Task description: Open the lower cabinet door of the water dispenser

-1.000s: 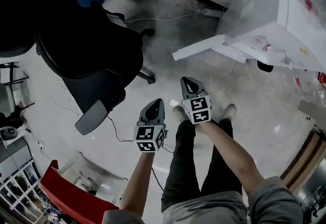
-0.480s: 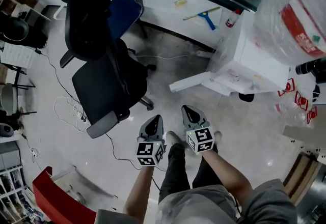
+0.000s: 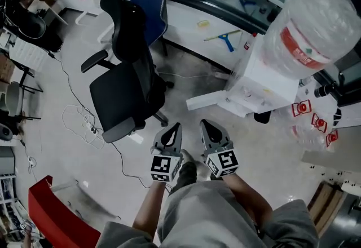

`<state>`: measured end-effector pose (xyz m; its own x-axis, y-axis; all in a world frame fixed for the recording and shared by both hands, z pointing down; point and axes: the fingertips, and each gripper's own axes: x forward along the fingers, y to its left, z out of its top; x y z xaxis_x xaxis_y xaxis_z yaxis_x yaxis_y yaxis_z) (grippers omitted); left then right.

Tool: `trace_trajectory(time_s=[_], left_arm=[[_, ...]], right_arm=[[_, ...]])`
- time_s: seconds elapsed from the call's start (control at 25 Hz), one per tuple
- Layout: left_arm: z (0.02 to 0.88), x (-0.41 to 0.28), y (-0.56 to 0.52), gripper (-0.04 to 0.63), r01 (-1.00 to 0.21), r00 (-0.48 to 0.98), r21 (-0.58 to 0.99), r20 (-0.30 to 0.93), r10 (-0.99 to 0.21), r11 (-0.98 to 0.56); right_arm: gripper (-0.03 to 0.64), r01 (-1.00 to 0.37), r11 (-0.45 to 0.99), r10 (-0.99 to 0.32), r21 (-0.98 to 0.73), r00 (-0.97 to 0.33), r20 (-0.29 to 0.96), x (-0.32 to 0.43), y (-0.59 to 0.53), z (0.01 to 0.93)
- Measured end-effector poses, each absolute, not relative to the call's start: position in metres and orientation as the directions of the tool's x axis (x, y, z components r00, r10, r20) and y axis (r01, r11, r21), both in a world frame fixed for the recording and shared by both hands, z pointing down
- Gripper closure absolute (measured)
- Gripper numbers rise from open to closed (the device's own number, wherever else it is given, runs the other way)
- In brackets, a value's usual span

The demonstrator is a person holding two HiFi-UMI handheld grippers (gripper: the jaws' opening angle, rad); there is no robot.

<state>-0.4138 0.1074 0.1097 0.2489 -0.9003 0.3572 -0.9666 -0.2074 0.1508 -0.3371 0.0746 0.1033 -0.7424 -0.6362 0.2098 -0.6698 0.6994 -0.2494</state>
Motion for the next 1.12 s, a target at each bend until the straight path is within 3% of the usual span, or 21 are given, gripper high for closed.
trace_trajectory(time_s=[0.4,1.12], left_arm=[[0.024,-0.411,0.122,0.588,-0.954,0.289,0.137,0.172,-0.942,-0.267],[-0.009,-0.418,0.119,0.588,-0.943,0.331,0.076,0.106,-0.938,-0.325]], right_arm=[[0.607,-0.633,0.758,-0.636,-0.159,-0.771,0.04,-0.344,0.107,0.016],[0.607,-0.644,0.759,-0.647,-0.097,-0.762,-0.009,-0.352,0.105,-0.001]])
